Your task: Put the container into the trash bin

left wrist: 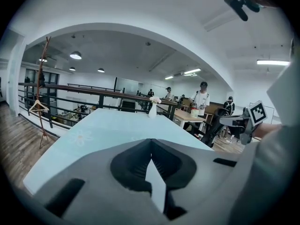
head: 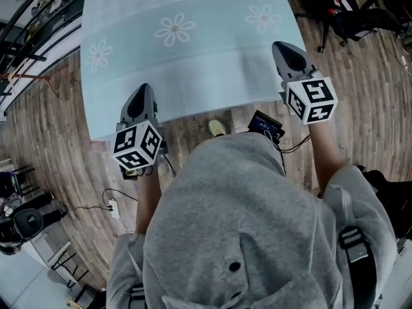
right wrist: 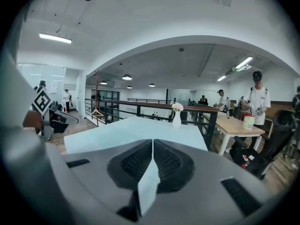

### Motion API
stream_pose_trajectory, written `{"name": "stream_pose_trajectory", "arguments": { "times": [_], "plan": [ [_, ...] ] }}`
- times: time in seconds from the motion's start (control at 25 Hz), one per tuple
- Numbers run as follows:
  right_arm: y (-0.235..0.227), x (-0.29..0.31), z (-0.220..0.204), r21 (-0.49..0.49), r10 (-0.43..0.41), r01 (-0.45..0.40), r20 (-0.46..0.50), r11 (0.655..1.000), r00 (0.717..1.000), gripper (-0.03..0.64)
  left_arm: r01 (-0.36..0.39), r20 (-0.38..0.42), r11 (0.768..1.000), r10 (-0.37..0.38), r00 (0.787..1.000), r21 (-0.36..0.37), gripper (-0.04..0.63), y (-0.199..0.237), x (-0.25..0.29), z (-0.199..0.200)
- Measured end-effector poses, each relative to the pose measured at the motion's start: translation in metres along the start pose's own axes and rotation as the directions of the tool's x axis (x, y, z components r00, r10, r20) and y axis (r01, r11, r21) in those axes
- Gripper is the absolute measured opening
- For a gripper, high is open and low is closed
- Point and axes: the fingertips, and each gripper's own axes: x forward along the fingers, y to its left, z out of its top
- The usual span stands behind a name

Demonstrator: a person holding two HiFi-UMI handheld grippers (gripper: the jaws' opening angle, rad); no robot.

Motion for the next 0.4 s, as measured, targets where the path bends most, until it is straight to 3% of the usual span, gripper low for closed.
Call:
{"name": "stream_pose_trajectory", "arguments": {
  "times": [0.16, 0.4],
  "plan": [
    [-0.040, -0.019, 0.005, -0.020, -0.062, 0.062, -0.004, 0.998, 0.998, 0.031, 0.017, 0.006, 1.000, -0.017, 1.000, 0.011, 0.020, -0.013, 0.007, 0.006],
    [-0.056, -0.033, 0.009, -0.098, -0.075, 0.073, -0.012, 0.993, 0.997, 0.031, 0.037, -0.002, 0.999, -0.037, 0.999, 0.015, 0.020, -0.024, 0.014, 0.004]
  ]
}}
